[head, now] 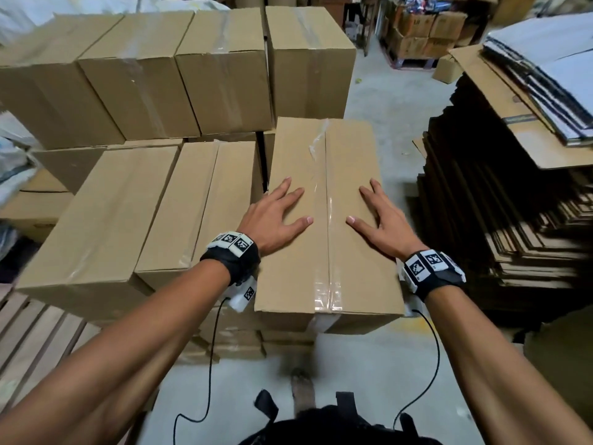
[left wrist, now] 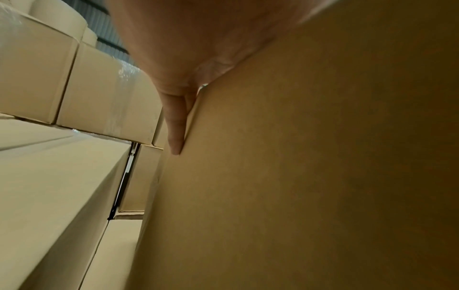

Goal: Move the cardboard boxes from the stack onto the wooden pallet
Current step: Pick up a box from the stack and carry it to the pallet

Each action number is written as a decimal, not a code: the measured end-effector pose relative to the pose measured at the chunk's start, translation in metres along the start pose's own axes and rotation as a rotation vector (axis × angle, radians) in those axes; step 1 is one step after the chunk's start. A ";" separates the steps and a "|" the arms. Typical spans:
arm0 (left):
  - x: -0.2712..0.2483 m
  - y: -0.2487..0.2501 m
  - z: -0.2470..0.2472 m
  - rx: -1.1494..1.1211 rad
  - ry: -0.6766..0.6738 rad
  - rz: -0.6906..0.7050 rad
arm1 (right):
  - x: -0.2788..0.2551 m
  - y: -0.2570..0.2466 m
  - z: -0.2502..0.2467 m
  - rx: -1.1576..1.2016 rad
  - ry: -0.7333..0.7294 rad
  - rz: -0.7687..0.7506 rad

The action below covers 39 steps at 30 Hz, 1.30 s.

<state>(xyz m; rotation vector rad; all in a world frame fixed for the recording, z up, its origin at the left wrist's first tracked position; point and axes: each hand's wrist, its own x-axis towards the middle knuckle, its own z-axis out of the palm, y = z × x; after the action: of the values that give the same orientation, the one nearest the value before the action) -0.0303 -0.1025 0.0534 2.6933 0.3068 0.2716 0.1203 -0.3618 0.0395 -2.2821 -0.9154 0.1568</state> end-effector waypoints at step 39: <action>-0.549 0.207 0.075 -0.036 0.124 -0.687 | -0.413 -0.049 0.046 0.066 -0.546 -0.386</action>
<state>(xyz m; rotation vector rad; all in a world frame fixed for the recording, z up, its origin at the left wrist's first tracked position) -0.5026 -0.4540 -0.0047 2.3616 1.2054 0.2263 -0.2321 -0.5796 -0.0182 -1.9824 -1.5802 0.6475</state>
